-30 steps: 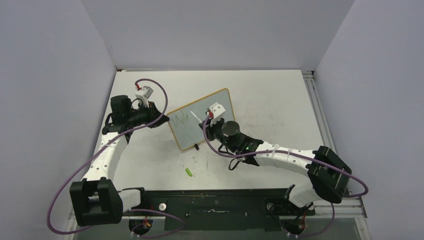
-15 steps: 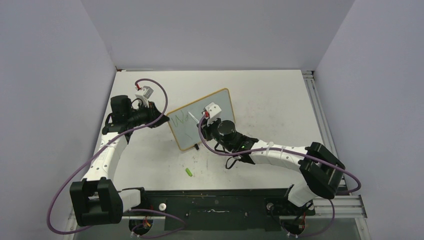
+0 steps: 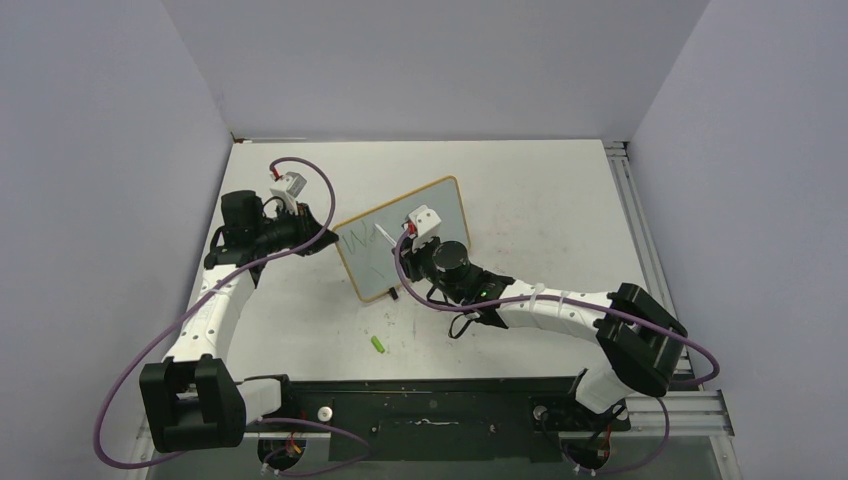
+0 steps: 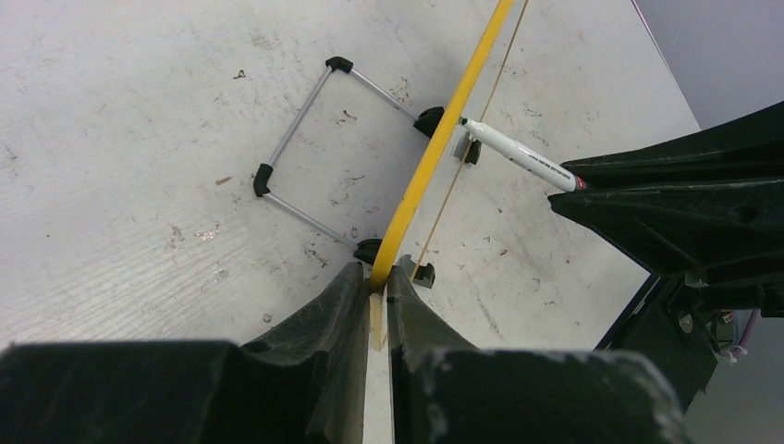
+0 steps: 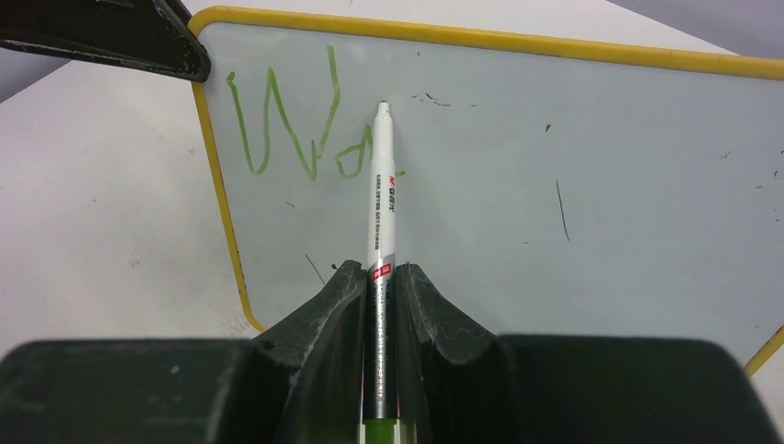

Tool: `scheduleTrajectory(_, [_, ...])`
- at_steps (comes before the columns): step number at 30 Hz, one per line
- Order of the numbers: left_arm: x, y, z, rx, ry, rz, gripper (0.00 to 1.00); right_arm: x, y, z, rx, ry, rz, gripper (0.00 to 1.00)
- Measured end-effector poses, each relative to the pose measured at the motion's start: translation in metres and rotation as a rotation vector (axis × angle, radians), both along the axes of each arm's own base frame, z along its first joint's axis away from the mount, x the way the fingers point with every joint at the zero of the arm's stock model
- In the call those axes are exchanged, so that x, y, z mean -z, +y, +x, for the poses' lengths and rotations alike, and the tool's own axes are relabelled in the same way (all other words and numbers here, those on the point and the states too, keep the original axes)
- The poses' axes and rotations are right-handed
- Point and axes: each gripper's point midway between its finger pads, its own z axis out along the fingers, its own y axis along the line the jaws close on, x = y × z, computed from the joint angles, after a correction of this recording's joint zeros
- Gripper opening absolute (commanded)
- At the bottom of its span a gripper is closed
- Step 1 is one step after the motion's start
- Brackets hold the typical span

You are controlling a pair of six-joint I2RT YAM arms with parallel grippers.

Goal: Write a sentence on the whiteboard

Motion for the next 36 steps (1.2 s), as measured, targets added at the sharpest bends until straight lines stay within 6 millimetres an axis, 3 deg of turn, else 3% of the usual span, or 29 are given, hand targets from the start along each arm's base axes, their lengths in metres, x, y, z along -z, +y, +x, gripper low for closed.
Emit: scheduleTrajectory(36, [0.0,0.0,0.0,0.0,0.0,0.0,0.0,0.046,-0.019,-0.013,0.032,0.088,-0.061,0.05])
